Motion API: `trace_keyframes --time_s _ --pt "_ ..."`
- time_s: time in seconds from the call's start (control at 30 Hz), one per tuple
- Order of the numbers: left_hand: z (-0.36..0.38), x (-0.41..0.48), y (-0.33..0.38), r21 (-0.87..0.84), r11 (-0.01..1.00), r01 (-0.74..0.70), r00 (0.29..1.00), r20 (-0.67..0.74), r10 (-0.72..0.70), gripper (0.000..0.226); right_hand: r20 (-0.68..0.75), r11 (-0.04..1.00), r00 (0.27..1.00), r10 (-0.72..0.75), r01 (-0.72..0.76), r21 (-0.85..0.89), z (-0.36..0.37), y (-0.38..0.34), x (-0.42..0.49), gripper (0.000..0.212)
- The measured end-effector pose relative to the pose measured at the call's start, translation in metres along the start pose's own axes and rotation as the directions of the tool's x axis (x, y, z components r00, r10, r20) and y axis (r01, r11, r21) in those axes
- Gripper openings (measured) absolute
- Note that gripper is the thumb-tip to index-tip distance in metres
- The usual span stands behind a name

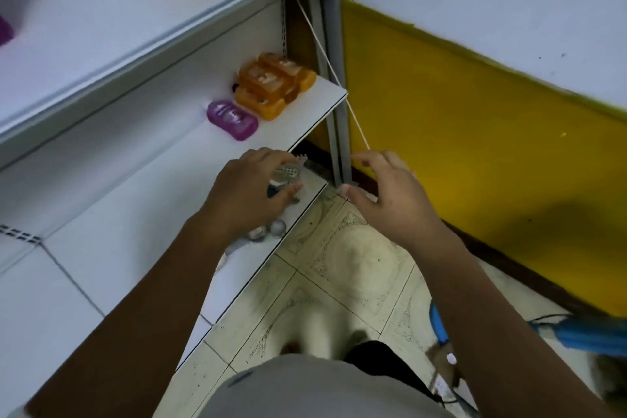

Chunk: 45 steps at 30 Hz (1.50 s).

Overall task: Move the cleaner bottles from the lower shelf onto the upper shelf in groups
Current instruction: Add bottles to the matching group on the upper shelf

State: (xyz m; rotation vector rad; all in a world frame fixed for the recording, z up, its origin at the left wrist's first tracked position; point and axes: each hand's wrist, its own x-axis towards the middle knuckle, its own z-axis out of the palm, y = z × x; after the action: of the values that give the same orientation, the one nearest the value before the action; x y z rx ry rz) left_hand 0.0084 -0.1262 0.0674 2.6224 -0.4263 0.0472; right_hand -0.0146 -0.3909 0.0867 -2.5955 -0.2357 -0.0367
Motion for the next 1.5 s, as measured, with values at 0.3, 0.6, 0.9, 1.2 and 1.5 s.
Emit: trace_keyframes --time_s 0.3,0.6,0.9,1.2,1.5 --pt "0.026 0.085 -0.033 0.019 0.959 0.283 0.957 -0.070 -0.281 0.048 0.108 0.979 0.982 -0.152 0.136 0.150 0.010 0.066 0.150 0.049" --pt "0.057 0.132 -0.047 -0.129 0.741 0.660 0.731 -0.122 -0.672 0.046 0.339 0.910 0.896 -0.287 0.144 0.390 0.046 0.088 0.291 0.044" --pt "0.104 0.195 -0.149 -0.511 0.293 0.808 0.366 0.045 -0.929 0.079 0.583 0.590 0.793 0.176 -0.559 0.583 0.148 0.060 0.405 0.043" --pt "0.146 0.240 -0.223 -0.564 0.250 0.787 0.254 -0.073 -0.964 0.079 0.466 0.232 0.805 0.368 -0.565 0.792 0.236 0.032 0.426 0.054" --pt "0.138 0.237 -0.234 -0.672 0.145 0.726 0.221 0.029 -0.975 0.045 0.616 0.122 0.679 0.400 -0.705 0.699 0.235 0.038 0.425 0.050"
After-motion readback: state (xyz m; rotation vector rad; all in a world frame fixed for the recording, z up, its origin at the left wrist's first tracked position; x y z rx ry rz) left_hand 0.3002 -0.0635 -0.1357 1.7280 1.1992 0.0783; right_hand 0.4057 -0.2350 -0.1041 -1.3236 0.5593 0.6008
